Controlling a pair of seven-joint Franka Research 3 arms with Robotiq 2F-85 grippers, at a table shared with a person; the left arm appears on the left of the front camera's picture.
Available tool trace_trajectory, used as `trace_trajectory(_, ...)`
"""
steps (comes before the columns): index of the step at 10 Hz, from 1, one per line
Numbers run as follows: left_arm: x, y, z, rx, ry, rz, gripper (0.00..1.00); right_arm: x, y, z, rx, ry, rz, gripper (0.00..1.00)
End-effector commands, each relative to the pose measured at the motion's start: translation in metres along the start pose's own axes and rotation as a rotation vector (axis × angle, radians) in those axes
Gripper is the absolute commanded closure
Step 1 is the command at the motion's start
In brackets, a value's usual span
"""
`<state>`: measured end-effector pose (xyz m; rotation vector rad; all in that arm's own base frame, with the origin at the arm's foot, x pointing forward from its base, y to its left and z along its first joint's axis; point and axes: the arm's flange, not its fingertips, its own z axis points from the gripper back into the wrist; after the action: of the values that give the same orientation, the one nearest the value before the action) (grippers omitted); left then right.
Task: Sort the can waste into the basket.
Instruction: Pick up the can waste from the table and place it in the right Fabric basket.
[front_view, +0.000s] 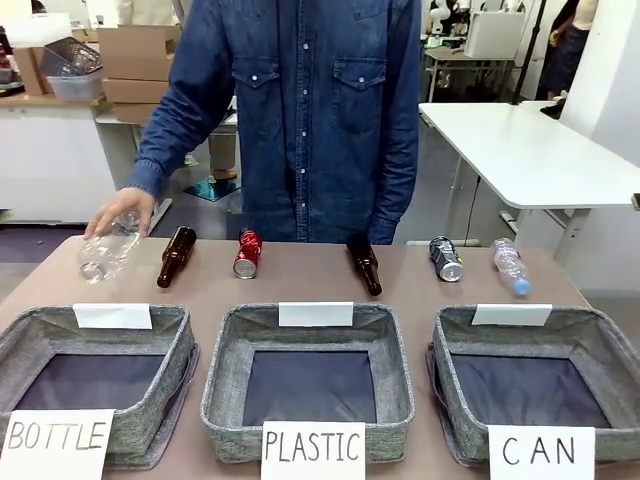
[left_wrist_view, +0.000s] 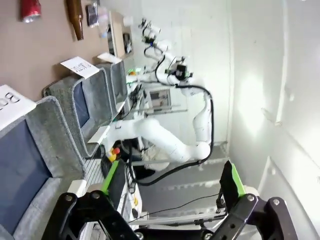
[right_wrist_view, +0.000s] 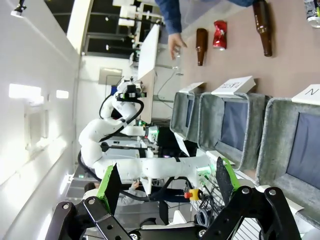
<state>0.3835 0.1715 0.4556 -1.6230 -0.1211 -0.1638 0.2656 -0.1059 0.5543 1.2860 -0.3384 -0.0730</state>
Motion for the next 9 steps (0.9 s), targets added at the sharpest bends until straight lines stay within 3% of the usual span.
trace_trajectory(1,-0.023,-0.015,0.018,-0.064,-0.105,-0.052,0.0,0.003,0.002,0.0,0.023,-0.003,0.028,0.0)
trace_trajectory(4,-0.038,-0.01,0.028,-0.079,-0.154,-0.047,0.0,0.003,0.002,0.0,0.023,-0.003,0.028,0.0)
trace_trajectory(9,-0.036,-0.006,0.024,-0.074,-0.127,-0.03,0.0,0.003,0.002,0.0,0.023,-0.003,0.028,0.0)
